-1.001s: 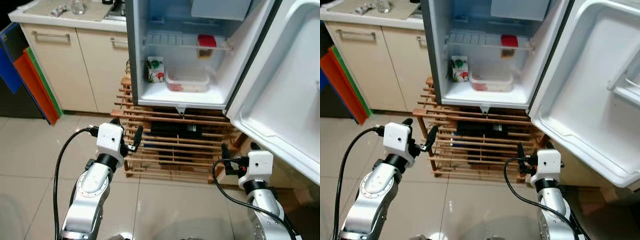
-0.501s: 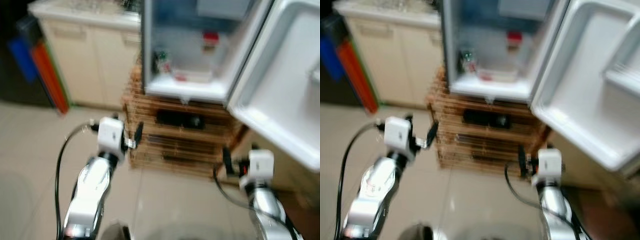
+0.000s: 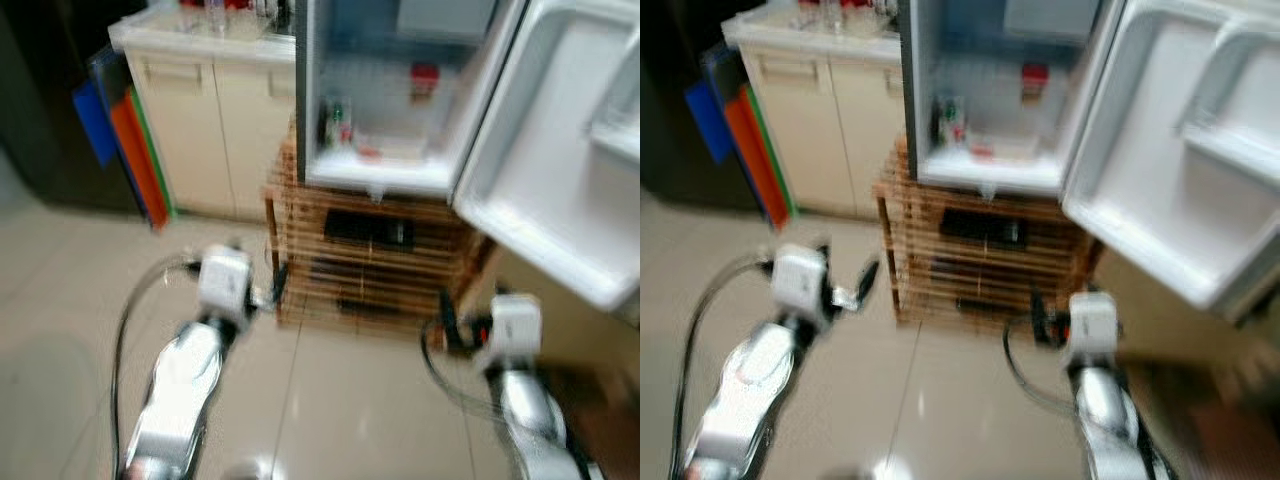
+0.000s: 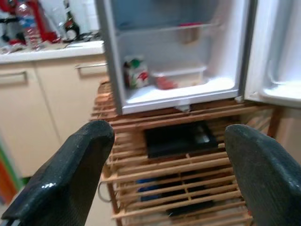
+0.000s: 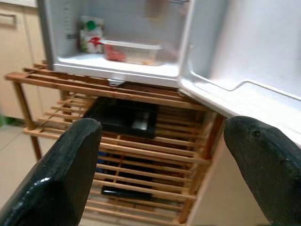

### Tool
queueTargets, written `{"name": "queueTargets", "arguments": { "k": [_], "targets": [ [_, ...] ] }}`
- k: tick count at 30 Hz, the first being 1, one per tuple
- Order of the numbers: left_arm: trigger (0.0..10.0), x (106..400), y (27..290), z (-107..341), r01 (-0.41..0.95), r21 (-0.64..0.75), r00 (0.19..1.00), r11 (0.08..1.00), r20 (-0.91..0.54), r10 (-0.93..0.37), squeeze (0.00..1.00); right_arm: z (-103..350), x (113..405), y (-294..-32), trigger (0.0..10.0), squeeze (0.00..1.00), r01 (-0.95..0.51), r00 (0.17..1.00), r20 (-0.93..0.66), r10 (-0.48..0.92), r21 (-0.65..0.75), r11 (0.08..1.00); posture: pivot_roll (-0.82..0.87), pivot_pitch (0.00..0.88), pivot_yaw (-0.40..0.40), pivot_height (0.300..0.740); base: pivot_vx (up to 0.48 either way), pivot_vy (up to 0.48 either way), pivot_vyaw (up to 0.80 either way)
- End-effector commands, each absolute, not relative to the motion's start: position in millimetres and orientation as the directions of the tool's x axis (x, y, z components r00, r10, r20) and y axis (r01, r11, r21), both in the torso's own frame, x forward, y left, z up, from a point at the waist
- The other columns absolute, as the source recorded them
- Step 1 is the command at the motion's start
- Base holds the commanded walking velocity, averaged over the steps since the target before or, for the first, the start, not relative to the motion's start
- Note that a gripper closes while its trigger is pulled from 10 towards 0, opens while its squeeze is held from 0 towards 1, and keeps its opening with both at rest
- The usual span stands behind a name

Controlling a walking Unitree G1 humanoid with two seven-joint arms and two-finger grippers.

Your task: Restocking fridge

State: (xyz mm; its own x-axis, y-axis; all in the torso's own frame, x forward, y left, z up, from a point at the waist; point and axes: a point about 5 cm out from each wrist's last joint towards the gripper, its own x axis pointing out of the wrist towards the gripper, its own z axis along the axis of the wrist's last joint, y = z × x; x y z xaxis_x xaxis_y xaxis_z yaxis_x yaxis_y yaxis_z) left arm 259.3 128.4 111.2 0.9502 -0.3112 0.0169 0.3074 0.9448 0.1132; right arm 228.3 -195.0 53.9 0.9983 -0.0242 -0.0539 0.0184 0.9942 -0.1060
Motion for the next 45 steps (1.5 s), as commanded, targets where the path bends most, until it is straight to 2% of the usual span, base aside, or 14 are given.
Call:
{"name": "queueTargets", "arguments": {
  "k": [1, 6, 15, 40, 45],
  "targets": [
    [10.0, 262.4, 133.7, 114.1, 0.287, 0.118, 0.956, 0.951, 0.024, -0.292, 0.0, 58.8, 233.5, -191.1, 10.0, 0.0, 0.009, 0.999, -0.036, -0.013, -0.111, 0.994, -0.03, 0.0, -0.033, 0.74, 0.458, 0.0, 0.0],
    [10.0, 262.4, 134.7, 111.8, 0.28, 0.11, 0.959, 0.954, 0.018, -0.284, 0.0, 58.0, 233.0, -191.3, 10.0, 0.0, 0.011, 0.999, -0.038, -0.015, -0.113, 0.994, -0.04, 0.0, -0.033, 0.74, 0.458, 0.0, 0.0],
    [10.0, 258.6, 116.0, 112.8, 0.377, 0.172, 0.922, 0.91, 0.028, -0.387, 0.0, 56.1, 232.5, -191.1, 10.0, 0.0, 0.008, 0.999, -0.043, -0.013, -0.113, 0.994, -0.04, 0.0, -0.03, 0.74, 0.393, -0.18, 0.0],
    [10.0, 263.6, 117.6, 115.8, 0.373, 0.131, 0.924, 0.919, 0.042, -0.381, 0.0, 56.5, 236.5, -190.2, 10.0, 0.0, -0.014, 0.999, -0.032, 0.011, -0.108, 0.994, -0.04, 0.0, -0.034, 0.74, 0.0, 0.0, 0.0],
    [10.0, 263.9, 118.6, 115.9, 0.369, 0.133, 0.926, 0.92, 0.037, -0.377, 0.0, 56.7, 237.3, -190.2, 10.0, 0.0, -0.013, 0.999, -0.03, 0.01, -0.104, 0.994, -0.03, 0.0, -0.036, 0.74, -0.38, -0.148, 0.0]
  ]
}}
